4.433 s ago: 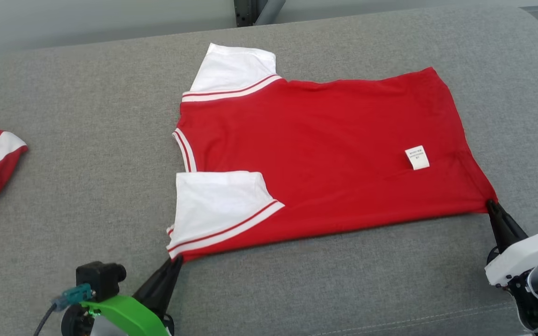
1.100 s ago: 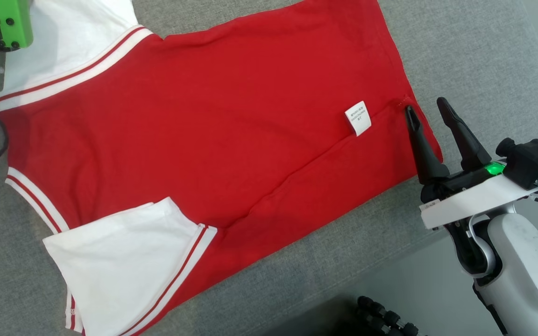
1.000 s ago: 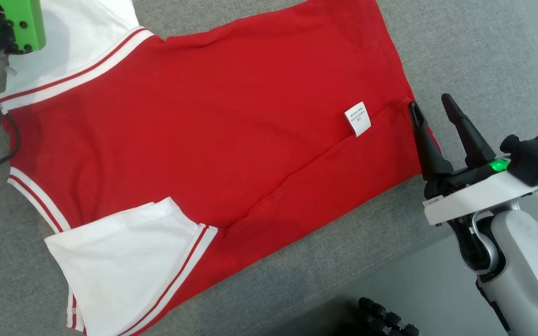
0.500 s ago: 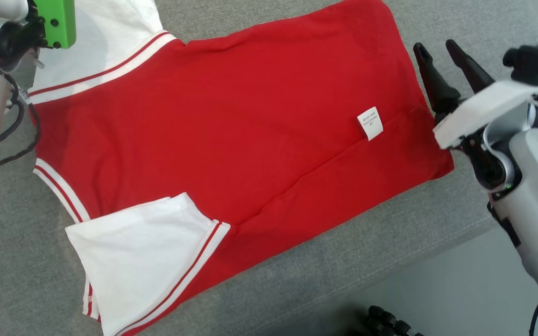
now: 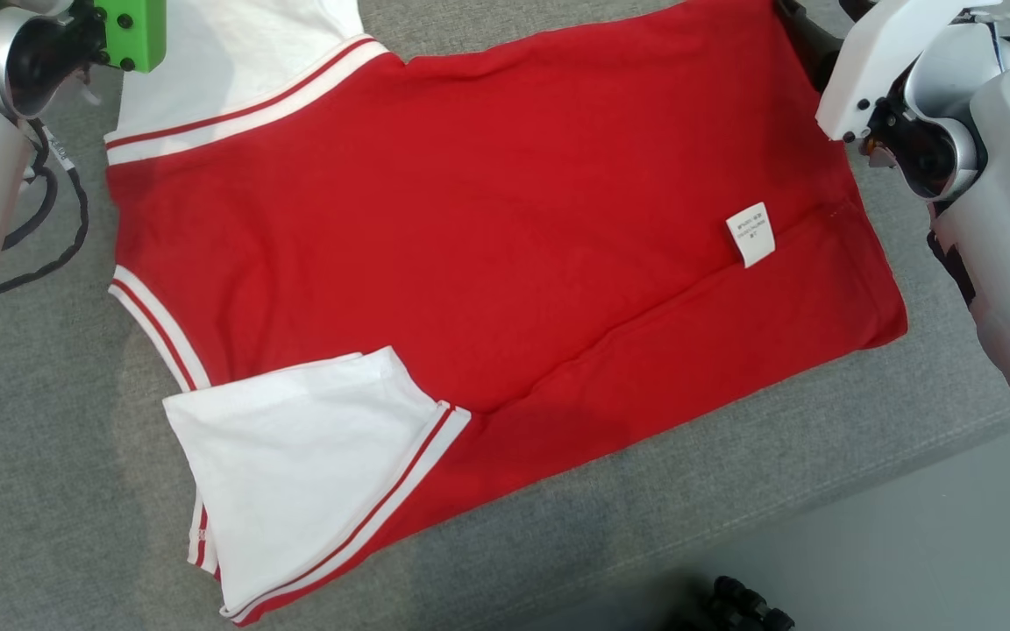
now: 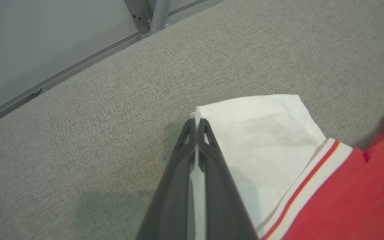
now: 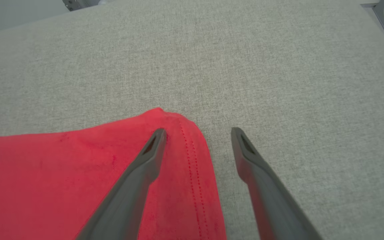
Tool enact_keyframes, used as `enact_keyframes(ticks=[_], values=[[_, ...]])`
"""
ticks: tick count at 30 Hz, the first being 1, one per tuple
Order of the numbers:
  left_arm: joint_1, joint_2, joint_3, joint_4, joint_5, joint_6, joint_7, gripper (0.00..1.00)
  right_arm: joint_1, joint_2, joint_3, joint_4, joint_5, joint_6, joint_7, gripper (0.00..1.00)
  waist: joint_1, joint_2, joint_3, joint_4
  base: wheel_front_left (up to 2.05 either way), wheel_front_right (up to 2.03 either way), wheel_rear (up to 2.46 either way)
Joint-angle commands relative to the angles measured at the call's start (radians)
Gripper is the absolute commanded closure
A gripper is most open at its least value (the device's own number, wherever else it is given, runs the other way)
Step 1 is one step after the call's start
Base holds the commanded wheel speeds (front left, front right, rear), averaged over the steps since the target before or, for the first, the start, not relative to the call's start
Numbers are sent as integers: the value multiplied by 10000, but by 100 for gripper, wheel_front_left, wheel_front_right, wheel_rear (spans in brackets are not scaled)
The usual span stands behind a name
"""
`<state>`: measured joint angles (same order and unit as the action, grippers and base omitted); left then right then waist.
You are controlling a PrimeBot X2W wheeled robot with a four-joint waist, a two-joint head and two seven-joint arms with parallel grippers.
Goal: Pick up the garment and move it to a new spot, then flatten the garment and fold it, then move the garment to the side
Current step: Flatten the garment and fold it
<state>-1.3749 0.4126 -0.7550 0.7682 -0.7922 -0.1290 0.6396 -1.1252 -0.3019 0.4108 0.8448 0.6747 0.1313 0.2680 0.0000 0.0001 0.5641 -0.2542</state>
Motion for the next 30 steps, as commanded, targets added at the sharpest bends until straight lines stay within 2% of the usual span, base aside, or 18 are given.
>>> enact_keyframes(ticks=[1,9,11,13,14,15,20,30], values=[[-160,30,-63,-52,-11,-27,-59,100,-210,22,25,238,-100,-12,-106,0,0,-1,94,159,0,0,0],[-163,161,-408,-221,-323,-28,-100,100,-959,485,591,1719,-446,-12,-199,0,0,-1,74,332,0,0,0],[-144,183,-478,-207,-385,-28,-125,100,-1056,550,710,1884,-345,-12,-242,50,0,-1,36,346,0,0,0],[-121,195,-548,-183,-440,-28,-169,100,-1118,601,874,1963,-309,-12,-273,72,0,-1,-11,352,0,0,0],[-114,196,-586,-173,-464,-28,-193,100,-1155,580,959,1987,-275,-12,-316,93,0,-1,-33,355,0,0,0],[-114,199,-621,-164,-471,-28,-257,100,-1172,549,1039,2006,-247,-12,-356,100,0,-1,-57,361,0,0,0],[-176,233,-725,-186,-474,-28,-771,100,-1321,357,1347,2081,-133,-12,-798,100,0,-1,-174,401,0,0,0],[-577,176,-793,-142,-297,-29,-3025,100,-1525,-18,1349,2243,407,-14,-2458,100,0,-1,-360,672,0,0,0]])
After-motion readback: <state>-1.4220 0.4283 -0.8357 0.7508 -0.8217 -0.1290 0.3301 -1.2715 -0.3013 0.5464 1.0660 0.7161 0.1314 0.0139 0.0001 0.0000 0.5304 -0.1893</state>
